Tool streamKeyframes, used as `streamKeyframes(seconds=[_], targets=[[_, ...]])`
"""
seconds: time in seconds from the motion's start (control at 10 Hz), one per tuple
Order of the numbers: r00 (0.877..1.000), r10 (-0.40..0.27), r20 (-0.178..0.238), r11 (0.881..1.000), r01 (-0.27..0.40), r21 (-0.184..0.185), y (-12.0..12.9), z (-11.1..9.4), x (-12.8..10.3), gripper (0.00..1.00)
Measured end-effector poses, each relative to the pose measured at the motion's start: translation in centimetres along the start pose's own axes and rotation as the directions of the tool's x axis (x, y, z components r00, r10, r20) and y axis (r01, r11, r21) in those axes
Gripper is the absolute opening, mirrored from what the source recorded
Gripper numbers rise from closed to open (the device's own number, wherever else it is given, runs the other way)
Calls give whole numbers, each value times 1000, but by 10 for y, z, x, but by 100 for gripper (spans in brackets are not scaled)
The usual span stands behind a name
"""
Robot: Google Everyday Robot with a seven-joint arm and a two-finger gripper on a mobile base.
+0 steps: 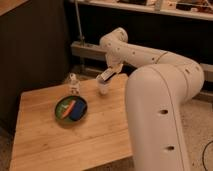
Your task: Place the eraser in the ceramic cup
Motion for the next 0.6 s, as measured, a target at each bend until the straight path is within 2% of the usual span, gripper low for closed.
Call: streamKeyframes(seconds=[0.6], targets=[[1000,1,-24,1000,-1,-11,-9,5,1,0]])
